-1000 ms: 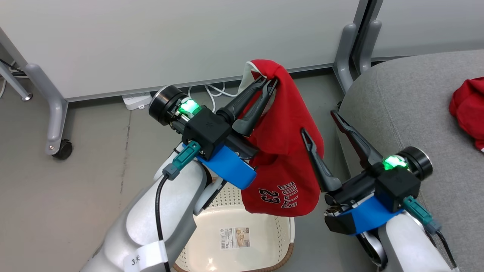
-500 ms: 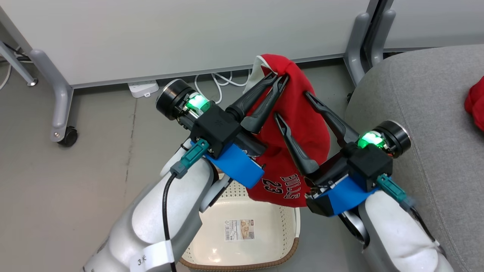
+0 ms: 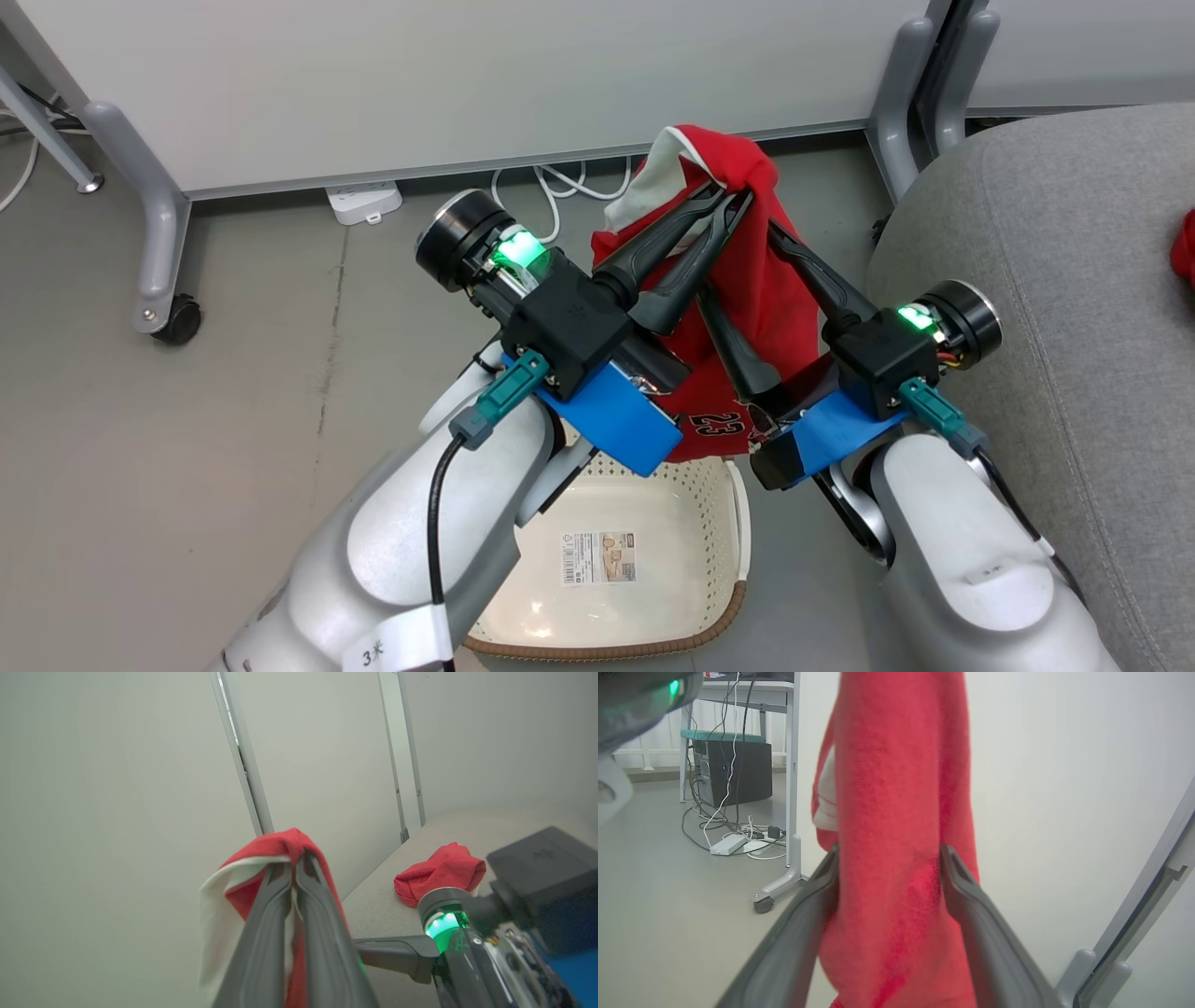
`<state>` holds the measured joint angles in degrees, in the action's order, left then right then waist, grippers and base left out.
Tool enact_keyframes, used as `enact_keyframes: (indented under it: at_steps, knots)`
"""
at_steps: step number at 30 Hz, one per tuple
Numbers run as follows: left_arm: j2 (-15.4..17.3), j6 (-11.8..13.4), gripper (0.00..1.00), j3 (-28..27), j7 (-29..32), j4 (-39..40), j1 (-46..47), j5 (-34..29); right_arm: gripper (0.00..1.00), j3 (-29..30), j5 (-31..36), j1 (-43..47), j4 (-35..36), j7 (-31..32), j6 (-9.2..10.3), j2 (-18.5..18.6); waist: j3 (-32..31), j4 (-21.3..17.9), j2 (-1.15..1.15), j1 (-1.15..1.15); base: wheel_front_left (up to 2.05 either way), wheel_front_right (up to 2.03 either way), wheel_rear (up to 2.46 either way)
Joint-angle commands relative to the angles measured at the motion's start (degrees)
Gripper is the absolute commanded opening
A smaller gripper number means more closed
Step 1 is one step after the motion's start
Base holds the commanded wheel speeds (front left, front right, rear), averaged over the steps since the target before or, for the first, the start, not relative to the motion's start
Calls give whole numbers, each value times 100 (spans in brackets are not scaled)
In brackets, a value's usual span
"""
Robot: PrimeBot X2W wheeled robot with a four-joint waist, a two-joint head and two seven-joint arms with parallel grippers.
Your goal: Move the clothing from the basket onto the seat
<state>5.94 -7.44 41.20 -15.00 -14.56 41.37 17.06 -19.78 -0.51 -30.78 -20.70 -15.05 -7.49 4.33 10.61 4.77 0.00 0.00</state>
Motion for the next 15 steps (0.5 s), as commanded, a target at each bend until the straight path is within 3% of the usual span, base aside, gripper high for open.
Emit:
enact_keyframes:
  at_steps: [1,2,3,4,15]
  knots:
    - [-14,-7,0,3,-27,37,100,-6,100,28,25,-118,-100,-20,-1,-32,6,17,0,0,0,0,0]
    - [-17,-7,0,13,-28,41,99,-2,100,30,-11,-118,-165,-20,-1,-46,6,22,0,0,0,0,0]
    - [-18,-7,0,24,-27,42,101,2,20,28,-33,-139,-200,-20,-1,-56,4,25,0,0,0,0,0]
    - [-17,-7,0,29,-28,42,102,7,0,21,-48,-163,-229,-20,-1,-65,3,25,0,0,0,0,0]
    - [11,-7,0,28,-28,26,67,19,0,-8,-95,-190,-331,-20,-1,-114,-21,-8,0,0,0,0,0]
